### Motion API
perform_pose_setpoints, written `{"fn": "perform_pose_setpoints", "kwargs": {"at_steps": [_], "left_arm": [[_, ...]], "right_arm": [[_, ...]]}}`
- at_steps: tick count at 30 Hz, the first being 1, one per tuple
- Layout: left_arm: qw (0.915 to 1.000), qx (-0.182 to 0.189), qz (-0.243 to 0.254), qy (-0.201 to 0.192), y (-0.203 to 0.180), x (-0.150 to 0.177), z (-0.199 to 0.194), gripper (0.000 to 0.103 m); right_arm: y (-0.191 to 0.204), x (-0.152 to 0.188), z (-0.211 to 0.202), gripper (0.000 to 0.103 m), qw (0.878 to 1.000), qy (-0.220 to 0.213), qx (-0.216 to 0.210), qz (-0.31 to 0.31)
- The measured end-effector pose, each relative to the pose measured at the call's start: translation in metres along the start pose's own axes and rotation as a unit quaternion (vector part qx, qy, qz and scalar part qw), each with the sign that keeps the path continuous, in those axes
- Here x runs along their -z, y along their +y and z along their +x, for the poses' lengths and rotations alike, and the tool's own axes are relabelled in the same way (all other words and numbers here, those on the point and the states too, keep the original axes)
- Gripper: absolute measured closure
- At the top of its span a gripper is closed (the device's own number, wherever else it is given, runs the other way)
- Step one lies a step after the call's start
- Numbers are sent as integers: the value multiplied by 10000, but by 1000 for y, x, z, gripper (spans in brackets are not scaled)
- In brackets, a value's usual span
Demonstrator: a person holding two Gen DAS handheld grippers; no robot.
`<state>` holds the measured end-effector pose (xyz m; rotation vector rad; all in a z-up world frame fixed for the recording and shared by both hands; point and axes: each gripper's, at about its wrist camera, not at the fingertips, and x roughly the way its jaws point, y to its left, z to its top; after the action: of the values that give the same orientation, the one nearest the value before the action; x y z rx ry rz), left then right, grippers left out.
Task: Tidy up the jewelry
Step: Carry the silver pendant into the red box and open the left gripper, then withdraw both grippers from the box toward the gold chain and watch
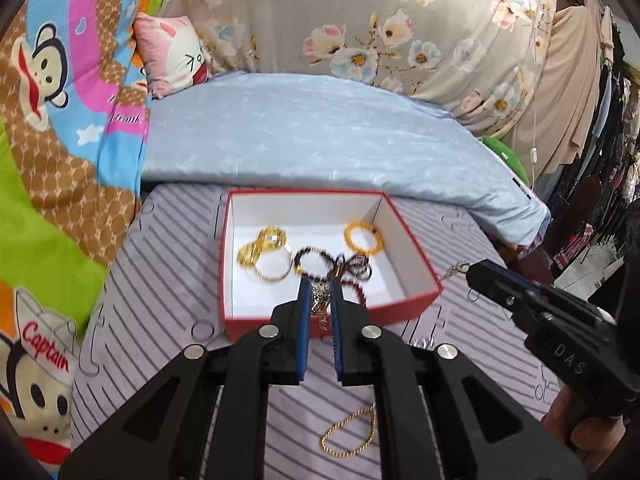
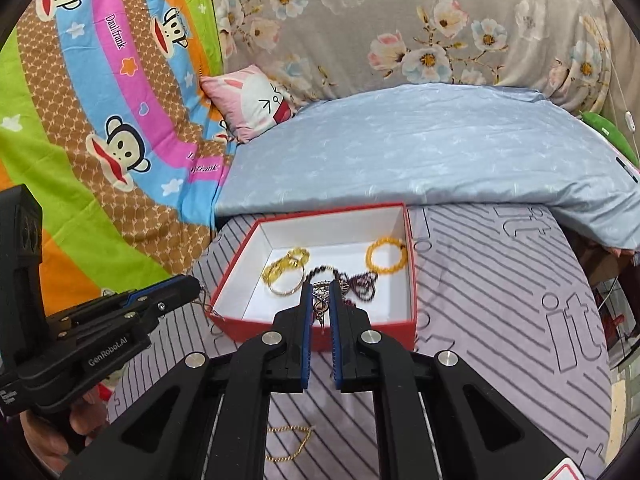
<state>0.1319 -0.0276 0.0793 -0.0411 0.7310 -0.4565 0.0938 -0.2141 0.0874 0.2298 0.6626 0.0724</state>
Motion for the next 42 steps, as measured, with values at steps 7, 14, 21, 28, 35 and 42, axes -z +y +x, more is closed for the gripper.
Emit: {"fn": "perform_pose_setpoints", "kwargs": {"at_steps": [7, 14, 21, 28, 35, 42], "left_arm": [[9999, -117, 24, -49, 2, -34, 29, 94], [9996, -243, -25, 104, 9, -46, 65, 94], [9992, -295, 10, 275, 10, -45, 93, 94], [9987, -337, -19, 377, 14, -44, 108, 94], [9985, -358, -51, 421, 17, -43, 115, 94], [9973, -616, -74, 401, 19, -40, 119, 63]], "right_arm": [[-12, -24, 33, 96, 9999, 97, 31, 26], [-18, -29, 67, 96, 9995, 286, 128, -3], [-27, -27, 91, 96, 9989, 436, 197, 23], [-30, -27, 104, 96, 9984, 512, 229, 1], [-30, -27, 110, 96, 9982, 540, 274, 5], [-27, -26, 107, 75, 9983, 445, 368, 16]]}}
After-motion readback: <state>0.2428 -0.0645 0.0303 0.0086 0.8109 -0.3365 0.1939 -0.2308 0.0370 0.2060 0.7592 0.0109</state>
